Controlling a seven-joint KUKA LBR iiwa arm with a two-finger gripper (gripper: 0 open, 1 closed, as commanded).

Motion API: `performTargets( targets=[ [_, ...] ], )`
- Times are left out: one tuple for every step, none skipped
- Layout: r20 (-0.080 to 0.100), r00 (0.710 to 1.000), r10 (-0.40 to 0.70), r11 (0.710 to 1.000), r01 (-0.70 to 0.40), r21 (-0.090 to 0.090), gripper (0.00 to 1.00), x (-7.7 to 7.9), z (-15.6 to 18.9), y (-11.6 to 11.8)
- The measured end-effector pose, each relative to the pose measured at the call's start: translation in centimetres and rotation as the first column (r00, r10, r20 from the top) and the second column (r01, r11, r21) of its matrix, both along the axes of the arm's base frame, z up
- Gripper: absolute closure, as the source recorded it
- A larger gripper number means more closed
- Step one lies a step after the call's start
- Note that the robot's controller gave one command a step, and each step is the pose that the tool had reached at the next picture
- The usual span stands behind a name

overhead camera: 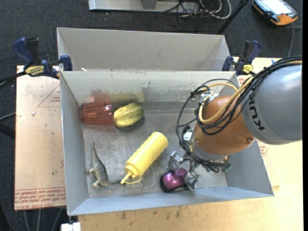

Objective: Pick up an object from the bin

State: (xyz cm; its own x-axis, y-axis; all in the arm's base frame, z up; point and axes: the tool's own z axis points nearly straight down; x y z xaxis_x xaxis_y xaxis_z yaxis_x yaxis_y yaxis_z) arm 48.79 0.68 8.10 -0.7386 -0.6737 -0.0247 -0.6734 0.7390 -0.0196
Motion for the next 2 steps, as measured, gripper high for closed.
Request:
performTargets(
  targets=[
    [-0.029,0.999,-0.036,0.999,0.036,0.0,1.0,1.16,10.1,0.63],
    [-0.03,0.999,-0.037,0.999,0.037,0.0,0.0,1.16,10.1,0.63]
  ],
)
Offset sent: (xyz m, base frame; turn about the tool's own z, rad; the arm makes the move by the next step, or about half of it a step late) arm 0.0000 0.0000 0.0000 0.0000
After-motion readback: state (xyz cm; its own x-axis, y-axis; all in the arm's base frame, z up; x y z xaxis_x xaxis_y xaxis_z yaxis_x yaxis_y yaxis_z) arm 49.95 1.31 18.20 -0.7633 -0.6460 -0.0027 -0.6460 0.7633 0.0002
